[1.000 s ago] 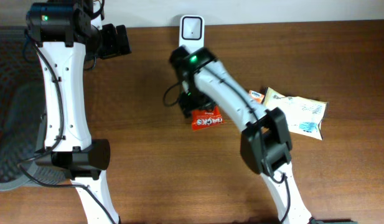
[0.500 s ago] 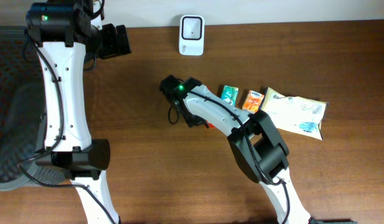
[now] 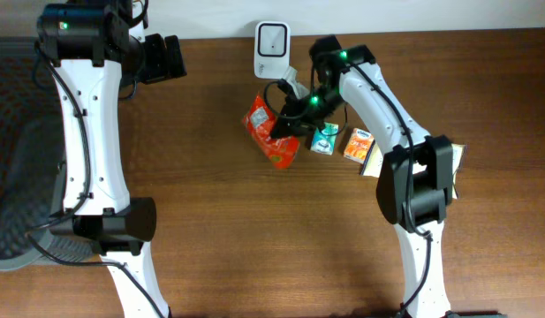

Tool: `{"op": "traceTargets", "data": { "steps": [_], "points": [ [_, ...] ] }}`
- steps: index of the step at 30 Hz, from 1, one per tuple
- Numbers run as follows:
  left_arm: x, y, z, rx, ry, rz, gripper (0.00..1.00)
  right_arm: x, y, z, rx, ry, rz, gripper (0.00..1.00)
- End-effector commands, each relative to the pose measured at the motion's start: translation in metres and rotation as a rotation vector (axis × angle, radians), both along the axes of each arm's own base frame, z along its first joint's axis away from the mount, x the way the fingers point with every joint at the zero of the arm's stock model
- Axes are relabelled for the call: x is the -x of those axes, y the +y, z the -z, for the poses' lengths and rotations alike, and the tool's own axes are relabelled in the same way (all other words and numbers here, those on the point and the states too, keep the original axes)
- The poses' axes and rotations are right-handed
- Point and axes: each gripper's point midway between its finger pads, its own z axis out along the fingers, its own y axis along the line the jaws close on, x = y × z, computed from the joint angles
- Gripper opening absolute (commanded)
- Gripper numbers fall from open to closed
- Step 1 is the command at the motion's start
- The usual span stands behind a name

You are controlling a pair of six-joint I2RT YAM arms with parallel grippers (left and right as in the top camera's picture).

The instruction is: Scan the item barcode

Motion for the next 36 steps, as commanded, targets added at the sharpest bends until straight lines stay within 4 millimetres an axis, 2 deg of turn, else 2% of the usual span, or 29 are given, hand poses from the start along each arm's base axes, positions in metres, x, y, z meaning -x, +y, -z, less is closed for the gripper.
{"op": "traceTargets", "data": {
  "steps": [1,3,6,8,9,10,11,12,13,15,16,17,18,21,23,25,27,29,33,36],
  "points": [
    [0.0,0.001,0.0,0.0,-0.001,0.006,0.99,0.019,0.013,-0.021,-0.395,0.105,-0.013,0.04],
    [0.0,0.001,0.0,0.0,-0.001,0.006,0.99,0.024,0.012,-0.01,-0.411,0.13,-0.005,0.04],
    [0.0,0.001,0.0,0.0,-0.001,0.006,0.99,0.024,0.012,-0.006,-0.395,0.127,-0.008,0.04],
    [0.0,0.001,0.0,0.0,-0.001,0.006,0.99,0.018,0.01,0.005,-0.306,0.116,0.005,0.04],
    [0.0,0.001,0.0,0.0,-0.001,0.006,0.99,0.008,0.008,0.01,-0.228,0.112,0.034,0.04],
    [0.0,0.001,0.0,0.0,-0.001,0.006,0.99,-0.005,0.003,0.016,-0.114,0.086,0.074,0.04],
    [0.0,0.001,0.0,0.0,-0.001,0.006,0.99,-0.029,-0.012,0.024,0.087,0.012,0.15,0.04],
    [0.0,0.001,0.0,0.0,-0.001,0.006,0.99,-0.062,-0.033,0.019,0.267,-0.118,0.241,0.04],
    [0.0,0.001,0.0,0.0,-0.001,0.006,0.99,-0.083,-0.045,0.008,0.351,-0.216,0.292,0.04],
    [0.0,0.001,0.0,0.0,-0.001,0.006,0.99,-0.143,-0.082,-0.03,0.562,-0.513,0.45,0.04],
    [0.0,0.001,0.0,0.0,-0.001,0.006,0.99,-0.168,-0.098,-0.042,0.664,-0.645,0.537,0.04],
    [0.0,0.001,0.0,0.0,-0.001,0.006,0.99,-0.178,-0.103,-0.048,0.699,-0.704,0.57,0.04],
    [0.0,0.001,0.0,0.0,-0.001,0.006,0.99,-0.188,-0.099,-0.052,0.706,-0.771,0.558,0.04],
    [0.0,0.001,0.0,0.0,-0.001,0.006,0.99,-0.219,-0.063,-0.065,0.678,-1.057,0.41,0.04],
    [0.0,0.001,0.0,0.0,-0.001,0.006,0.99,-0.233,-0.052,-0.059,0.738,-1.17,0.369,0.04],
    [0.0,0.001,0.0,0.0,-0.001,0.006,0.99,-0.235,-0.032,-0.042,0.762,-1.241,0.249,0.04],
    [0.0,0.001,0.0,0.0,-0.001,0.006,0.99,-0.238,-0.037,-0.034,0.876,-1.269,0.258,0.04],
    [0.0,0.001,0.0,0.0,-0.001,0.006,0.99,-0.238,-0.038,-0.036,0.918,-1.291,0.238,0.04],
    [0.0,0.001,0.0,0.0,-0.001,0.006,0.99,-0.242,-0.069,-0.053,1.103,-1.297,0.378,0.04],
    [0.0,0.001,0.0,0.0,-0.001,0.006,0.99,-0.24,-0.109,-0.084,1.107,-1.223,0.625,0.04]
  ]
}}
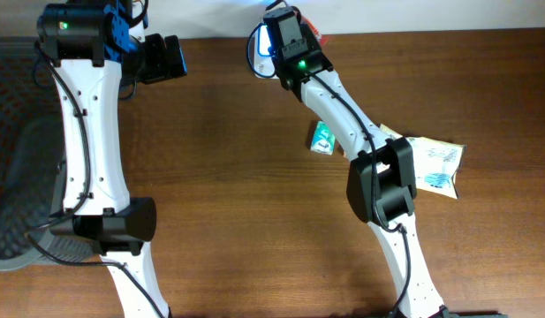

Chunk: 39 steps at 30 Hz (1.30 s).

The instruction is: Scan the item barcode

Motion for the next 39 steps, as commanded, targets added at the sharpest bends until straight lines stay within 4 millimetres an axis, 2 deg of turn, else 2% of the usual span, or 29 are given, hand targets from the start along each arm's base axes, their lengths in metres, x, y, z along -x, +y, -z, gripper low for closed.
{"op": "traceTargets", "data": {
  "steps": [1,3,5,6,8,9,11,13,15,17,19,20,22,23,24,25,26,27,28,29,31,32,33,34,35,36,37,38,39],
  "points": [
    [0.0,0.001,0.0,0.0,-0.001,0.006,0.99,0.001,-0.061,-0.064,-0.143,-0.128,0.242,0.04],
    [0.0,0.001,0.0,0.0,-0.001,0.006,0.99,0.007,-0.112,-0.085,-0.214,-0.144,0.361,0.04],
    [0.0,0.001,0.0,0.0,-0.001,0.006,0.99,0.025,-0.203,-0.091,-0.21,-0.09,0.528,0.04],
    [0.0,0.001,0.0,0.0,-0.001,0.006,0.99,0.034,-0.236,-0.085,-0.19,-0.051,0.584,0.04],
    [0.0,0.001,0.0,0.0,-0.001,0.006,0.99,0.067,-0.32,-0.064,-0.137,0.068,0.739,0.04],
    [0.0,0.001,0.0,0.0,-0.001,0.006,0.99,0.079,-0.344,-0.059,-0.129,0.101,0.786,0.04],
    [0.0,0.001,0.0,0.0,-0.001,0.006,0.99,0.12,-0.421,-0.041,-0.143,0.187,0.938,0.04],
    [0.0,0.001,0.0,0.0,-0.001,0.006,0.99,0.151,-0.474,-0.026,-0.175,0.24,1.034,0.04],
    [0.0,0.001,0.0,0.0,-0.001,0.006,0.99,0.176,-0.515,-0.009,-0.258,0.271,1.093,0.04],
    [0.0,0.001,0.0,0.0,-0.001,0.006,0.99,0.205,-0.557,0.001,-0.35,0.226,1.232,0.04],
    [0.0,0.001,0.0,0.0,-0.001,0.006,0.99,0.226,-0.586,0.012,-0.378,0.217,1.309,0.04],
    [0.0,0.001,0.0,0.0,-0.001,0.006,0.99,0.241,-0.6,0.027,-0.382,0.242,1.347,0.04],
    [0.0,0.001,0.0,0.0,-0.001,0.006,0.99,0.254,-0.61,0.041,-0.388,0.277,1.381,0.05],
    [0.0,0.001,0.0,0.0,-0.001,0.006,0.99,0.263,-0.614,0.053,-0.402,0.292,1.418,0.1],
    [0.0,0.001,0.0,0.0,-0.001,0.006,0.99,0.272,-0.617,0.065,-0.403,0.324,1.436,0.21],
    [0.0,0.001,0.0,0.0,-0.001,0.006,0.99,0.278,-0.618,0.071,-0.404,0.344,1.446,0.41],
    [0.0,0.001,0.0,0.0,-0.001,0.006,0.99,0.282,-0.617,0.074,-0.406,0.359,1.452,0.57],
    [0.0,0.001,0.0,0.0,-0.001,0.006,0.99,0.286,-0.615,0.075,-0.406,0.38,1.455,0.62],
    [0.0,0.001,0.0,0.0,-0.001,0.006,0.99,0.288,-0.613,0.071,-0.406,0.387,1.455,0.69],
    [0.0,0.001,0.0,0.0,-0.001,0.006,0.99,0.288,-0.609,0.063,-0.413,0.378,1.456,0.72],
    [0.0,0.001,0.0,0.0,-0.001,0.006,0.99,0.272,-0.591,0.034,-0.499,0.324,1.391,0.73],
    [0.0,0.001,0.0,0.0,-0.001,0.006,0.99,0.254,-0.571,0.014,-0.595,0.29,1.302,0.75],
    [0.0,0.001,0.0,0.0,-0.001,0.006,0.99,0.233,-0.522,-0.018,-0.785,0.297,1.13,0.81],
    [0.0,0.001,0.0,0.0,-0.001,0.006,0.99,0.222,-0.491,-0.04,-0.883,0.294,1.022,0.81],
    [0.0,0.001,0.0,0.0,-0.001,0.006,0.99,0.216,-0.471,-0.053,-0.923,0.299,0.951,0.8],
    [0.0,0.001,0.0,0.0,-0.001,0.006,0.99,0.205,-0.422,-0.076,-0.953,0.341,0.788,0.85],
    [0.0,0.001,0.0,0.0,-0.001,0.006,0.99,0.198,-0.372,-0.076,-0.925,0.454,0.592,0.91],
    [0.0,0.001,0.0,0.0,-0.001,0.006,0.99,0.199,-0.342,-0.064,-0.883,0.55,0.523,0.96],
    [0.0,0.001,0.0,0.0,-0.001,0.006,0.99,0.201,-0.323,-0.049,-0.837,0.625,0.519,0.99]
  ]
}}
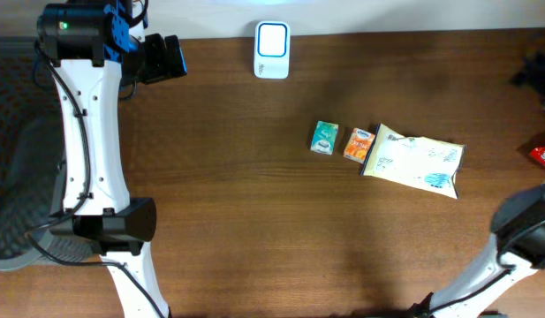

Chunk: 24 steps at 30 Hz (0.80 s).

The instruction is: Scan the item barcode

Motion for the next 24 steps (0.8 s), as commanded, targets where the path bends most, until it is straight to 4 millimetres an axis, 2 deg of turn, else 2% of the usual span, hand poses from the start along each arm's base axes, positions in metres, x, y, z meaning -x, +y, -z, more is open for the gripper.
{"op": "traceTargets", "data": {
  "steps": [1,3,6,7,9,11,12,15,19,21,23,24],
  "points": [
    [0.0,0.001,0.0,-0.001,-0.001,0.006,0.99,-0.013,0.084,0.039,-0.058,0.112,-0.288,0.99],
    [0.0,0.001,0.0,-0.001,-0.001,0.006,0.99,-0.013,0.114,0.07,-0.076,0.173,-0.353,0.99],
    [0.0,0.001,0.0,-0.001,-0.001,0.006,0.99,-0.008,0.128,0.123,-0.08,0.248,-0.344,0.99],
    [0.0,0.001,0.0,-0.001,-0.001,0.006,0.99,0.002,0.141,0.15,-0.163,0.276,-0.321,0.92],
    [0.0,0.001,0.0,-0.001,-0.001,0.006,0.99,0.011,0.164,0.169,-0.244,0.289,-0.351,0.8],
    [0.0,0.001,0.0,-0.001,-0.001,0.006,0.99,0.019,0.185,0.185,-0.246,0.32,-0.393,0.73],
    [0.0,0.001,0.0,-0.001,-0.001,0.006,0.99,0.021,0.2,0.192,-0.243,0.329,-0.425,0.73],
    [0.0,0.001,0.0,-0.001,-0.001,0.006,0.99,0.018,0.253,0.206,-0.239,0.323,-0.44,0.73],
    [0.0,0.001,0.0,-0.001,-0.001,0.006,0.99,0.013,0.329,0.204,-0.238,0.281,-0.493,0.73],
    [0.0,0.001,0.0,-0.001,-0.001,0.006,0.99,0.013,0.375,0.201,-0.264,0.246,-0.521,0.73],
    [0.0,0.001,0.0,-0.001,-0.001,0.006,0.99,0.014,0.399,0.194,-0.267,0.223,-0.562,0.74],
    [0.0,0.001,0.0,-0.001,-0.001,0.006,0.99,0.013,0.405,0.186,-0.265,0.217,-0.576,0.74]
  ]
}}
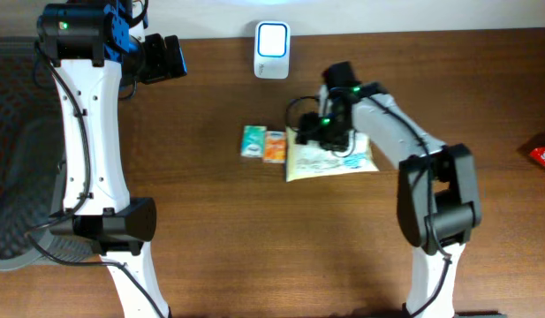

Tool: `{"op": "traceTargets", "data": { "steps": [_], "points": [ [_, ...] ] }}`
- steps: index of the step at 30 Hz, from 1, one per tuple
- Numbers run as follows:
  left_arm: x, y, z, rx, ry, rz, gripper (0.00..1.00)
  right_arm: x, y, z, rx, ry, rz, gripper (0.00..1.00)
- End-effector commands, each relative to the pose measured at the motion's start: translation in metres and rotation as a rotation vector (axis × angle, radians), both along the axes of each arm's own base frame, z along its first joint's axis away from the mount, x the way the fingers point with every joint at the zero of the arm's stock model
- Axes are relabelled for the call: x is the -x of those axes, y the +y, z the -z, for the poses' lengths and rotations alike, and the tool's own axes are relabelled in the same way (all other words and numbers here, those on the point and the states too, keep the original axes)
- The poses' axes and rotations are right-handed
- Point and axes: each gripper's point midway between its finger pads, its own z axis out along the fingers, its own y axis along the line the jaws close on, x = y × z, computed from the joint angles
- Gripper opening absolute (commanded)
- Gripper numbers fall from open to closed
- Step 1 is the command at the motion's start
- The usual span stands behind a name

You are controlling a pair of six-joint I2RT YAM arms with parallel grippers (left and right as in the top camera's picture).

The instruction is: Scan the item barcode

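The white barcode scanner (272,40) stands at the table's back edge. A pale yellow and white bag (336,161) lies flat in the middle, with an orange packet (274,146) and a teal packet (253,141) touching in a row to its left. My right gripper (325,128) is down over the bag's far left corner; its fingers are hidden under the wrist. A red packet (544,155) lies at the right edge. My left gripper (170,57) hangs at the back left, far from all of them.
The left arm's white links (87,132) run down the left side of the table. A dark mesh chair (11,177) stands off the table's left edge. The wall borders the far edge behind the scanner.
The right arm was out of view at the far right and is now down on the bag. The bag and the teal and orange packets lie further left than before. The left arm is unmoved.
My right gripper first held the red packet near the middle, beside the small packets. It then stood at the scanner with the packet. After that the red packet lay at the right edge. Now the gripper is on the bag, which has shifted left with the small packets.
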Motion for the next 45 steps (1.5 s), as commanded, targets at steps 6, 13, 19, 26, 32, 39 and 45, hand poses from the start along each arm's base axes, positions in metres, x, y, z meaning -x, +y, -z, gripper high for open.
{"op": "traceTargets", "data": {
  "steps": [6,13,19,26,32,39,45],
  "points": [
    [0.0,0.001,0.0,0.0,-0.001,0.006,0.99,-0.034,-0.055,-0.107,0.07,-0.137,-0.104,0.93],
    [0.0,0.001,0.0,0.0,-0.001,0.006,0.99,0.012,-0.101,-0.047,-0.079,-0.002,-0.276,0.98],
    [0.0,0.001,0.0,0.0,-0.001,0.006,0.99,0.031,-0.101,0.02,-0.082,0.012,-0.259,0.99],
    [0.0,0.001,0.0,0.0,-0.001,0.006,0.99,0.026,-0.086,0.028,-0.191,-0.003,-0.151,0.04],
    [0.0,0.001,0.0,0.0,-0.001,0.006,0.99,-0.01,-0.095,-0.045,-0.266,-0.112,-0.078,0.04],
    [0.0,0.001,0.0,0.0,-0.001,0.006,0.99,-0.01,-0.153,-0.163,0.088,-0.387,0.005,0.04],
    [0.0,0.001,0.0,0.0,-0.001,0.006,0.99,0.029,-0.253,-0.222,0.642,-0.426,0.426,0.04]
  ]
}}
